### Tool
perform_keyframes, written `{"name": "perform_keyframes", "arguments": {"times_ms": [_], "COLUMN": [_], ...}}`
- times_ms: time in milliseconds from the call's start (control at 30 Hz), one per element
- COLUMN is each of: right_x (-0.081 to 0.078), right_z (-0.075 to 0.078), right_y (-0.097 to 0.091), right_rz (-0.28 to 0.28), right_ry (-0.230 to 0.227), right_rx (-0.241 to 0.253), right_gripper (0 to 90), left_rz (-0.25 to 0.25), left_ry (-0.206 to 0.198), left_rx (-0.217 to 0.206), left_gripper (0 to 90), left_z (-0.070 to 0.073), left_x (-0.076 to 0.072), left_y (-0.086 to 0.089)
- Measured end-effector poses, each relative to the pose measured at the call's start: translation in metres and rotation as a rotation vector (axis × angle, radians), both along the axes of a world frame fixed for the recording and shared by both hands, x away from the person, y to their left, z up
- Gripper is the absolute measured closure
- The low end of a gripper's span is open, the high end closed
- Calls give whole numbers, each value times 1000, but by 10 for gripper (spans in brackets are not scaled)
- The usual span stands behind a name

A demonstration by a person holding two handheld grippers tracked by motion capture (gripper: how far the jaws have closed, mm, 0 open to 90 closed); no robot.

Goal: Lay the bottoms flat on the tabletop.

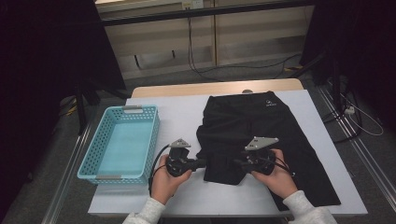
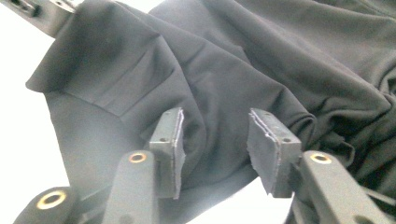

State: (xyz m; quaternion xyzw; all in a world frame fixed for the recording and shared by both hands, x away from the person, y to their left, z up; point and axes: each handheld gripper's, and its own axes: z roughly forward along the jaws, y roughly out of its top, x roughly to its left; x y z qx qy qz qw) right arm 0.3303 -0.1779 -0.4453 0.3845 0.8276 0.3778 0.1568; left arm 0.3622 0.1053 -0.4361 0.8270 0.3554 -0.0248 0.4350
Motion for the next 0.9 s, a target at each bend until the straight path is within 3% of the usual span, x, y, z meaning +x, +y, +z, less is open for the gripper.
{"name": "perform_keyframes", "arguments": {"times_ms": [200, 400, 533, 633, 700, 733, 833, 900], "right_x": [-9, -21, -32, -36, -35, -34, -32, -30], "right_z": [8, 12, 8, 5, 2, 0, 1, 3], "right_y": [2, 8, 18, 21, 20, 18, 11, 5], "right_rz": [16, 53, 88, 84, 82, 84, 66, 53], "right_ry": [-25, -31, -27, -33, -28, -25, -29, -22], "right_rx": [15, 20, -23, -84, -94, -95, -86, -57], "right_gripper": [528, 479, 457, 510, 653, 740, 876, 891], "left_rz": [18, 14, 13, 14, 13, 13, 9, 10], "left_ry": [-21, -20, -18, -18, -15, -15, -21, -19], "left_rx": [-6, 4, 13, 19, 24, 26, 34, 40], "left_gripper": [716, 690, 661, 640, 620, 608, 568, 546], "left_z": [2, 0, 0, -1, -3, -3, -5, -6], "left_x": [1, 1, 2, 2, 2, 2, 2, 2], "left_y": [3, 2, 2, 1, 0, -1, -2, -2]}}
